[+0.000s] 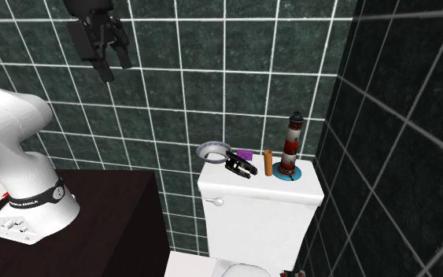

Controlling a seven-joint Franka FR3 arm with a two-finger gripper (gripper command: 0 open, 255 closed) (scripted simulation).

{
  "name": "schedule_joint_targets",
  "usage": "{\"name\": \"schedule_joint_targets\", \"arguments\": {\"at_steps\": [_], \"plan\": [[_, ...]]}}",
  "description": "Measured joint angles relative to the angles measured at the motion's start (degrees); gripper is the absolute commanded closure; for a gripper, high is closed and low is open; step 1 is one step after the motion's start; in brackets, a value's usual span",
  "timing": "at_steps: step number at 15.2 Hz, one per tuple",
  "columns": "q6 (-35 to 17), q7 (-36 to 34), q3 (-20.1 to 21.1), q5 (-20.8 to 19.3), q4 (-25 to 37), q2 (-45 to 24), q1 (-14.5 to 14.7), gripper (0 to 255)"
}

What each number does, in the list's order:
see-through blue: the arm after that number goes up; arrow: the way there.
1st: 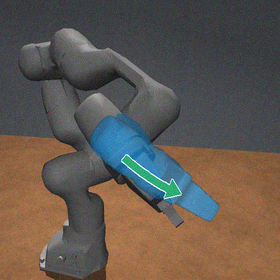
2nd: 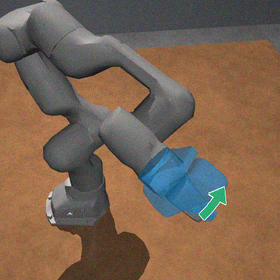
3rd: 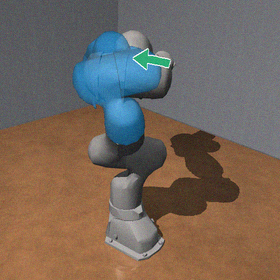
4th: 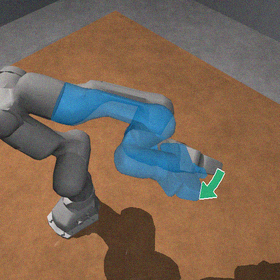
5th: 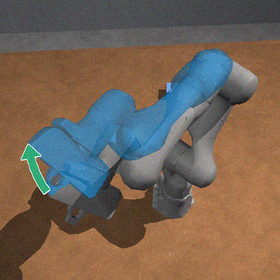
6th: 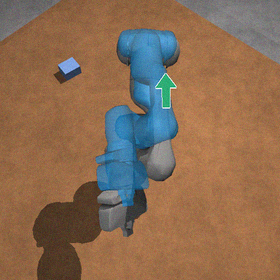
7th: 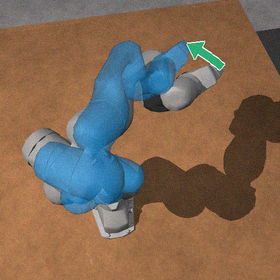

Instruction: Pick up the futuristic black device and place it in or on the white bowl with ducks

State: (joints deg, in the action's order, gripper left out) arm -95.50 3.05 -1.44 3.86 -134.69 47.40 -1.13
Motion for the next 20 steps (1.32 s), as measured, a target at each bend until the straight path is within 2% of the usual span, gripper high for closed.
{"name": "schedule_joint_targets", "arguments": {"at_steps": [3, 11, 16, 20], "plan": [[-1.87, -2.23, 1.71, 0.69, -1.22, -0.70, 0.00, 0], [-13.51, -16.25, 11.93, 3.82, -5.67, -8.12, -0.34, 0], [-19.97, -25.84, 18.49, 4.08, -4.30, -16.31, -1.39, 0], [-25.28, -34.44, 23.87, 2.46, -1.86, -24.73, -2.85, 0]]}}
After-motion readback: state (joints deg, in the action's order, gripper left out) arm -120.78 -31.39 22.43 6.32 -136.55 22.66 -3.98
